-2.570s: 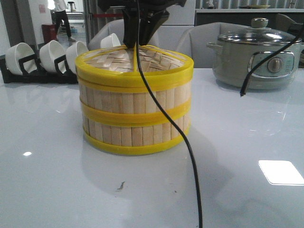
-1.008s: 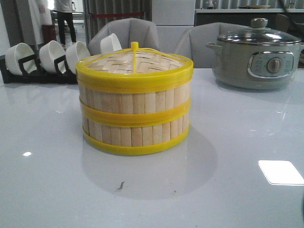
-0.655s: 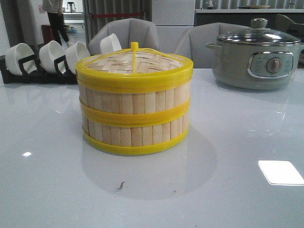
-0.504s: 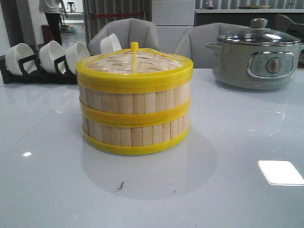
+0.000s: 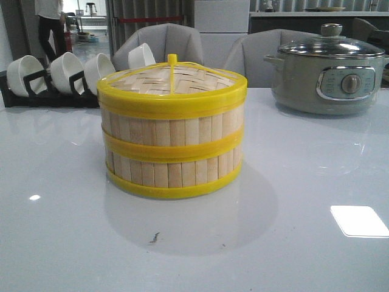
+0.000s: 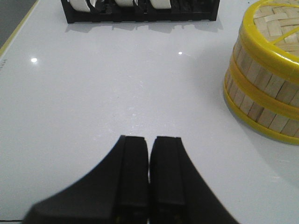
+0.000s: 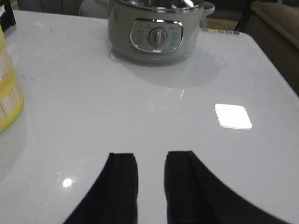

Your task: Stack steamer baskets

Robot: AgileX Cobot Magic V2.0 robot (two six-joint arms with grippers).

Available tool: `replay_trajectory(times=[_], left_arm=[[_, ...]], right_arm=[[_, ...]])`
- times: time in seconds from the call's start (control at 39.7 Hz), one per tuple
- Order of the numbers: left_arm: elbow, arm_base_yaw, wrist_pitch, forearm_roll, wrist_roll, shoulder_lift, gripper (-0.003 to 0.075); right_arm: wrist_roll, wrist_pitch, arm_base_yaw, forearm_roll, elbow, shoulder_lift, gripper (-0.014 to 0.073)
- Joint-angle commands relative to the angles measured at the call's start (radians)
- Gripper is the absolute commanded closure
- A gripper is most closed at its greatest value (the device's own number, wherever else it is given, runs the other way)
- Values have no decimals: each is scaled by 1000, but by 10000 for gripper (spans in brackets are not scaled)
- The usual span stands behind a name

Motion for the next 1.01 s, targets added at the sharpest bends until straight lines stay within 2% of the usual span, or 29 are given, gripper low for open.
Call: replay_trajectory(times=[0.0,0.1,0.18,0.2,0.25,0.98], left_arm=[[-29,-6,-77,-5,-7,1,636],[-29,-6,-77,-5,-7,1,636],[-29,-6,-77,-5,-7,1,636],[-29,-6,-77,-5,-7,1,636],[-29,-6,-77,-5,-7,1,636],[-29,-6,-77,-5,-7,1,636]], right_arm=[[0,-134,-5,-7,-14,-32,318],[-1,-134,-5,-7,-14,-42,410],[-1,-134,-5,-7,-14,-42,561],[-1,-134,-5,-7,-14,-42,580],[-1,-134,-5,-7,-14,-42,552],[-1,-134,-5,-7,-14,-42,553]])
